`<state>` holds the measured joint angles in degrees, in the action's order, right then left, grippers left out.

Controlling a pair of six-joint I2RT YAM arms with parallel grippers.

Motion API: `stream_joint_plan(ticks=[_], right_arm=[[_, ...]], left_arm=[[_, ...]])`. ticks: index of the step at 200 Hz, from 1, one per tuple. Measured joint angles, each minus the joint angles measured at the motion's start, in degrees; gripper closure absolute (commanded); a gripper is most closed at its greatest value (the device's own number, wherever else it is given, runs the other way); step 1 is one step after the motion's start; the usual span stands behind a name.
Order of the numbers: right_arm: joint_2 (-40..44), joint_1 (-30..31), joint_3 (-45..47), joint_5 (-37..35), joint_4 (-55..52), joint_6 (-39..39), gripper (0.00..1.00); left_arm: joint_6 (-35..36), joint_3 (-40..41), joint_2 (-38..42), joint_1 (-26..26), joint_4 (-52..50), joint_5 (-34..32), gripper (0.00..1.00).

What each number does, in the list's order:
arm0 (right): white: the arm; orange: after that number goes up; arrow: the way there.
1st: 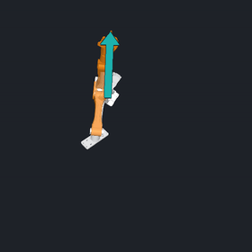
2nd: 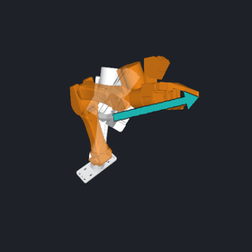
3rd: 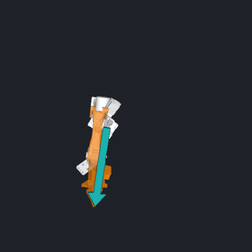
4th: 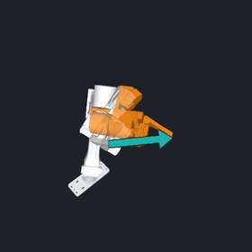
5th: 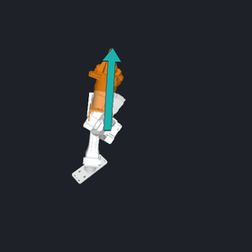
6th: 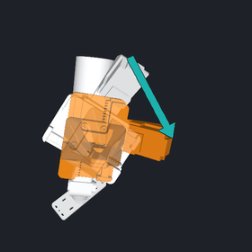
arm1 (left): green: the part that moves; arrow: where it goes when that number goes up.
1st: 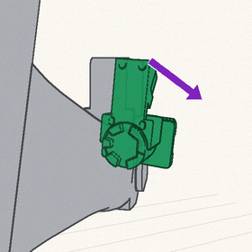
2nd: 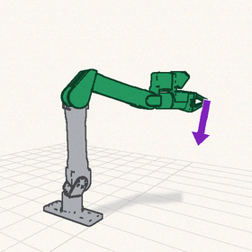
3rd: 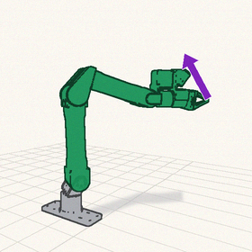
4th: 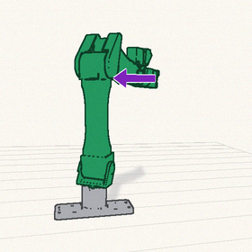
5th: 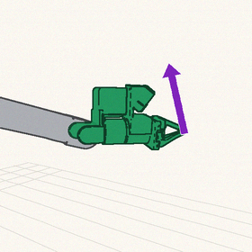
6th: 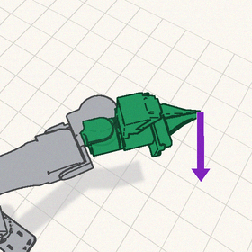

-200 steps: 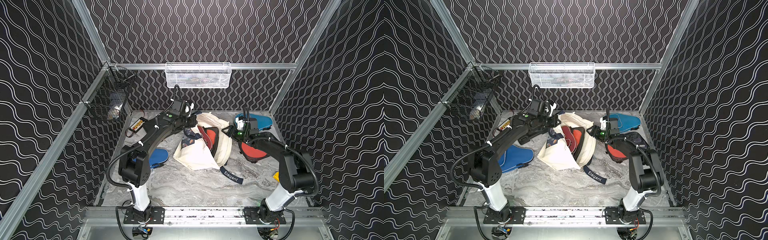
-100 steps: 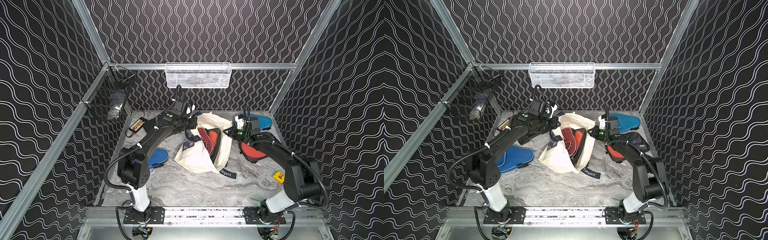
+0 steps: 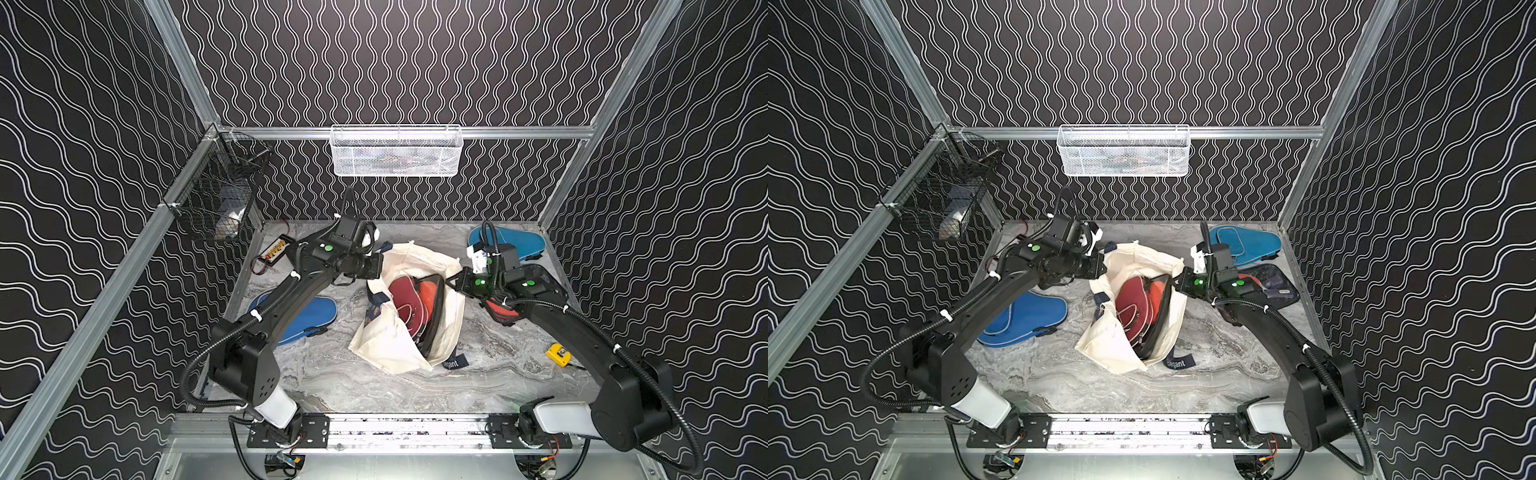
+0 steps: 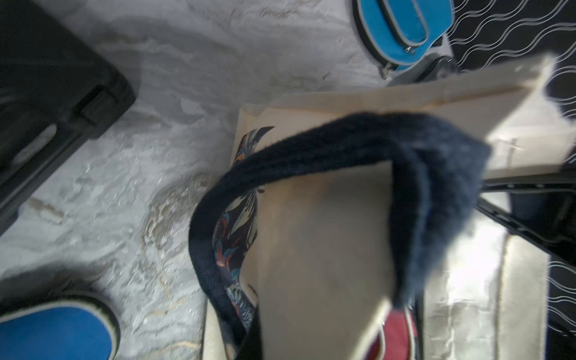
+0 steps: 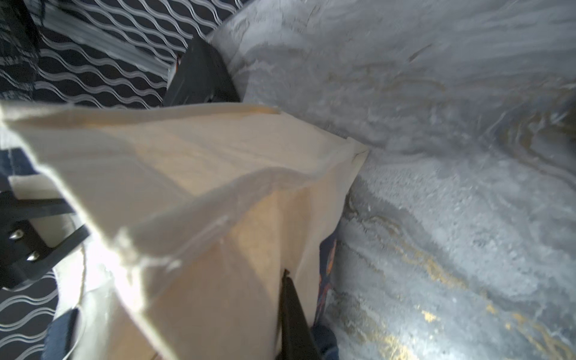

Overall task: Remove the ping pong set from the canvas bag
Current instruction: Adjust the canvas bag at the center of the board.

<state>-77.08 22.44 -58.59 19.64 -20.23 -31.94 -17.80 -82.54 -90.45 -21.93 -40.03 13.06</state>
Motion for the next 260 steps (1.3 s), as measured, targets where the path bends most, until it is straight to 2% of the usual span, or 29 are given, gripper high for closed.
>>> stream_joint_plan(ticks=[34,67,97,107,121,145,207,260], right_arm=[[-2.43,8.72,-2.12,-5.57,-2.32,-1.49,1.00],[-8.11,12.74,-6.45,-10.27,-6.62,-2.08,1.00],[-8.20,13.92,-10.14,-14.88,-9.88,-1.81,0.72],[-7.72,14.03,-10.88,-16.39,-10.84,-1.25,0.65],[-6.60,14.16,-11.61,-18.73,-11.67,-0.24,0.62],[-4.09,14.19,-11.47,-21.31,-11.58,0.07,0.61],[1.36,15.06,-12.15,-24.41,-11.89,1.44,0.51],[9.90,19.89,-7.50,-27.17,-9.73,2.19,0.46]], left_arm=[[-0.04,6.71,2.84,-0.04,1.92,-1.36,1.00],[-0.11,10.12,3.69,-0.04,4.33,-1.66,1.00],[-0.26,12.26,4.81,-0.04,6.03,-2.10,1.00],[-0.26,12.83,5.14,-0.04,6.56,-2.01,1.00],[-0.26,13.27,5.51,-0.04,7.17,-1.25,1.00],[-0.24,13.27,6.14,-0.04,7.41,-0.24,1.00],[0.44,13.33,7.93,0.02,6.78,0.28,1.00],[1.05,14.45,9.35,0.07,10.16,6.45,1.00]])
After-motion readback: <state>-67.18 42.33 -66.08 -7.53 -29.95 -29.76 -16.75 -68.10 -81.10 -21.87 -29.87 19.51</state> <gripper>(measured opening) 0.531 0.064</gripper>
